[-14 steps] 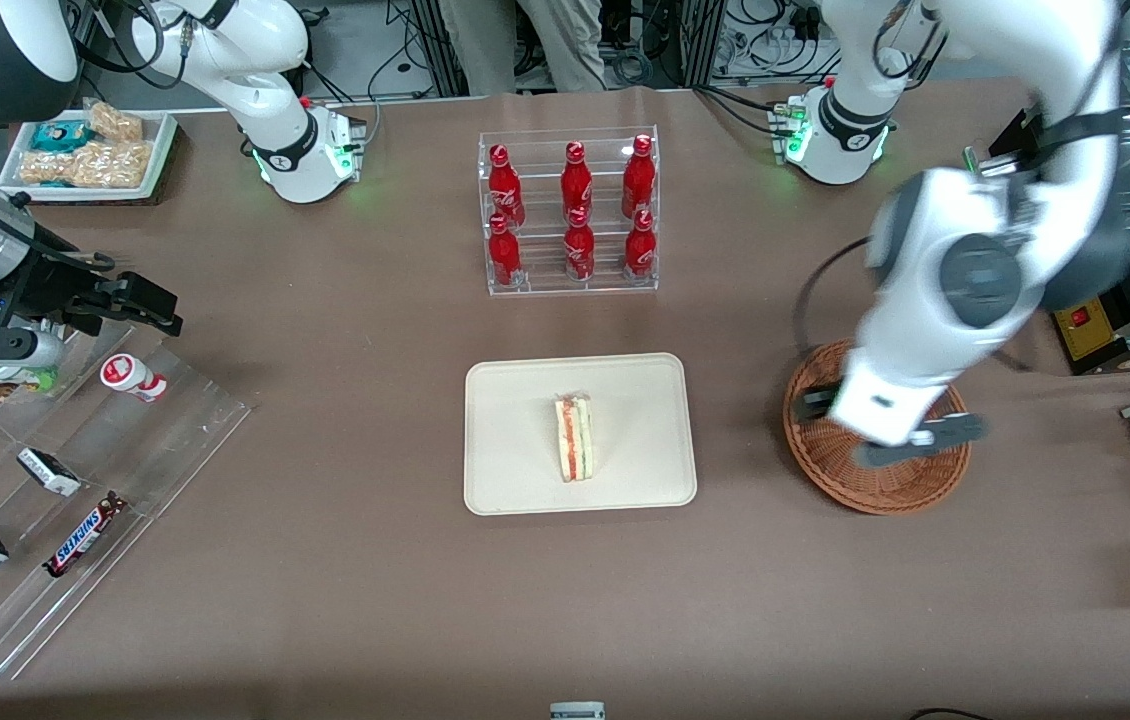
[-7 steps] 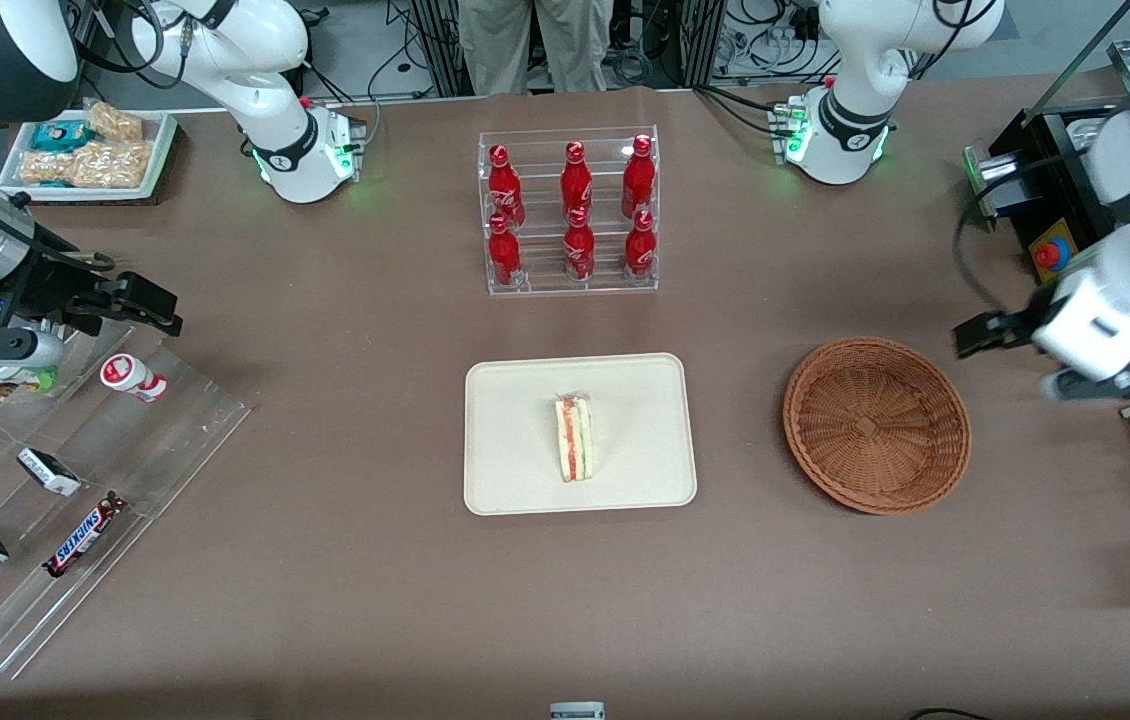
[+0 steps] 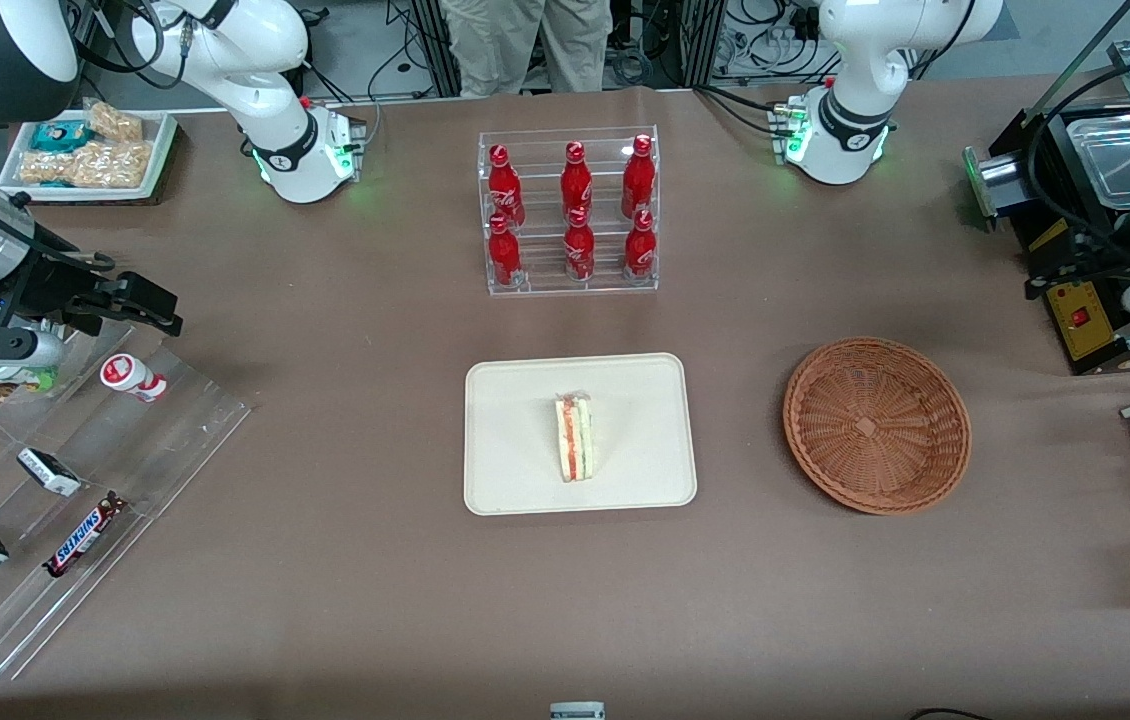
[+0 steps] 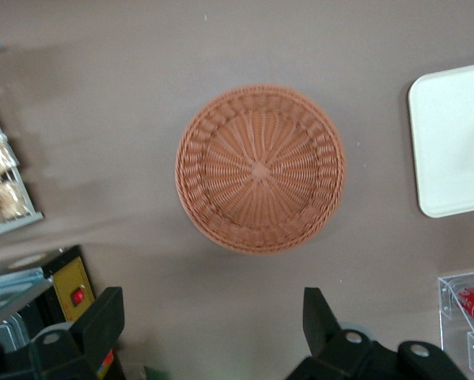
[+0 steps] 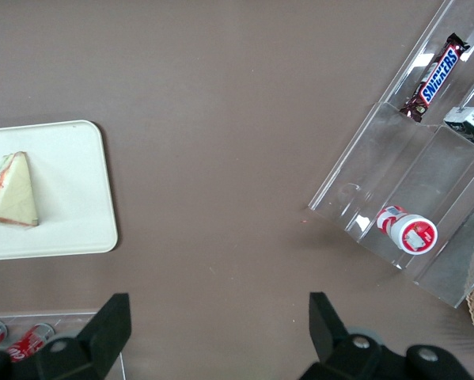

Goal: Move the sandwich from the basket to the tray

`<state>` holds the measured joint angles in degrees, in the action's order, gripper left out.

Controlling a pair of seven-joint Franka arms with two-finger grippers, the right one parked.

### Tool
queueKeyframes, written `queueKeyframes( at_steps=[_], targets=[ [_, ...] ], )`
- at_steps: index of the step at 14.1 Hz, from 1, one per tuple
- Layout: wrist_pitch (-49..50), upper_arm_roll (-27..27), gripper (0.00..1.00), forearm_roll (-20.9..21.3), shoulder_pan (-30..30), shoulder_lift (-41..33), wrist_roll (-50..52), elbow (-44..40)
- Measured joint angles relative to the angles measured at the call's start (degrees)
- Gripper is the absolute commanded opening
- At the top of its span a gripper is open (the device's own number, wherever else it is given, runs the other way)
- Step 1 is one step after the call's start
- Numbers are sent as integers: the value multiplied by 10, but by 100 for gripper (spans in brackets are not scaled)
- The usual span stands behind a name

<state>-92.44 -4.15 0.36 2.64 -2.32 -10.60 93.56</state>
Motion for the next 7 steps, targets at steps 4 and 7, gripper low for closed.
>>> queueKeyframes(
  at_steps=[4,7],
  targets=[
    [1,0,100,0,0,31,-2,-60],
    [29,0,100,0,0,40,-2,-71]
  ],
)
